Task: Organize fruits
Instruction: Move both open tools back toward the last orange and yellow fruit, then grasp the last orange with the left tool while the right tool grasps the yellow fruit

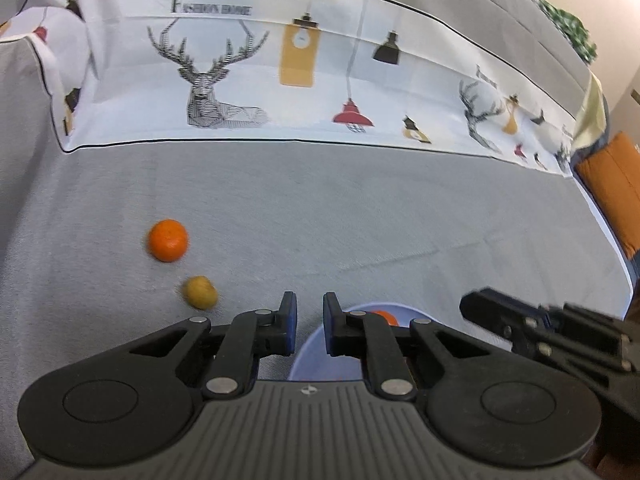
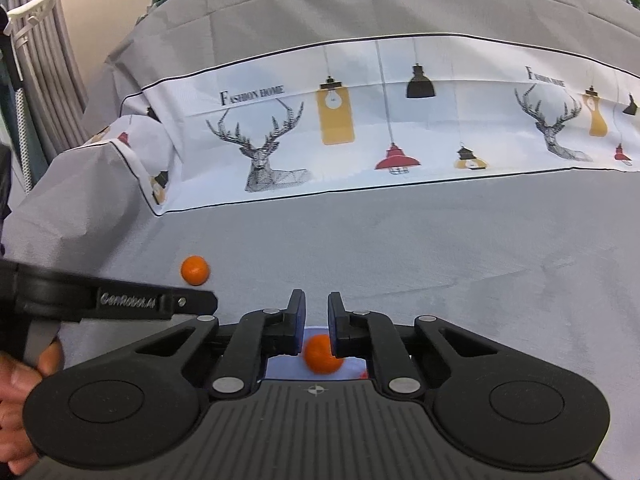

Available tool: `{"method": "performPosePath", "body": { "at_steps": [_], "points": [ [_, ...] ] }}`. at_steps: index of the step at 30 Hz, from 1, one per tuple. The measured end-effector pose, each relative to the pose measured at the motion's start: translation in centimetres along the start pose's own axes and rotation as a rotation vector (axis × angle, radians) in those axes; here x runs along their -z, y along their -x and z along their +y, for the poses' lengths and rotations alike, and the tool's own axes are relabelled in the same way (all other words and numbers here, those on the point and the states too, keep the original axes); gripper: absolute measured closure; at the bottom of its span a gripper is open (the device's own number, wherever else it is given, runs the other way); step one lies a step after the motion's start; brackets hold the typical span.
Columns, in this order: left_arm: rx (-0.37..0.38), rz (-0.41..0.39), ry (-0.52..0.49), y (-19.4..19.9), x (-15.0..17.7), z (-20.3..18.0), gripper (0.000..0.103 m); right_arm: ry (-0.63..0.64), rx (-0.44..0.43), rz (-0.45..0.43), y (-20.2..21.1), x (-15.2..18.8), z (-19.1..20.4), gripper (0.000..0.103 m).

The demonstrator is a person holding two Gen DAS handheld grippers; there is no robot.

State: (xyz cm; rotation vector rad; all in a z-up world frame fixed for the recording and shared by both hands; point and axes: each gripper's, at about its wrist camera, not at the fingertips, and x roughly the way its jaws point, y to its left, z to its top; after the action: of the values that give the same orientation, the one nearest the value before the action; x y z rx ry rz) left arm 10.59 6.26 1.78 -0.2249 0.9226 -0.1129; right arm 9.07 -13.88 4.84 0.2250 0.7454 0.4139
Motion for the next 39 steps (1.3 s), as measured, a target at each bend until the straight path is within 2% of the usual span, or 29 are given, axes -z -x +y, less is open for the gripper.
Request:
{"method": "performPosePath", "body": {
  "at_steps": [11, 18, 33, 39],
  "points": [
    [-0.065, -0.005, 0.080, -0.8, -2.0, 3.4, 0.088, 0.010, -0.069, 0.029, -2.1, -0.3, 3.0, 0.090],
    [-0.098, 0.004, 0.194, -1.5, -2.8, 6.5, 0.088, 0.014, -0.094, 0.039, -3.8, -0.6, 4.4, 0.090],
    [-0.177, 0.002, 0.263, -2.2, -3.7, 9.6, 0.088, 0.044, -0.160, 0.072, -8.6, -0.8, 7.7, 0.090],
    [-0.199, -0.012, 0.324, -2.3, -4.0, 11.6, 0.088, 0.040, -0.172, 0.078, -10.1, -1.1, 8.5, 0.090]
  ]
}}
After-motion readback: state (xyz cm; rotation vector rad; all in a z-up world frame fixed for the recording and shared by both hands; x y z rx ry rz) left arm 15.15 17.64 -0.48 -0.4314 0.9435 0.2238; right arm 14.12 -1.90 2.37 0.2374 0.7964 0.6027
